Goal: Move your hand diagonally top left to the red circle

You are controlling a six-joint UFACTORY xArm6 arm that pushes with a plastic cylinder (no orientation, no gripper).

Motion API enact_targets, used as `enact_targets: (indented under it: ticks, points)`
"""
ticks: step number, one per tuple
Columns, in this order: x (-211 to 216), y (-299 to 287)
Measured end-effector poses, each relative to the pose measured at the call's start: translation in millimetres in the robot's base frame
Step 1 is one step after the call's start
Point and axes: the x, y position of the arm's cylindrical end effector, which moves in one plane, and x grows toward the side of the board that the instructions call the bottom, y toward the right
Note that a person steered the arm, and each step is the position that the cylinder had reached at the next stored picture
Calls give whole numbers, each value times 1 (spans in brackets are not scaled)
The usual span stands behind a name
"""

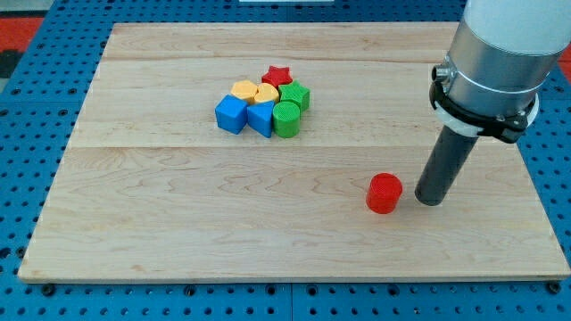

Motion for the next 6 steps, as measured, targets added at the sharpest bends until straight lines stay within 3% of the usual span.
enact_targets:
  ticks: [5,6]
  points:
    - [-7,-5]
    - [-28,-8]
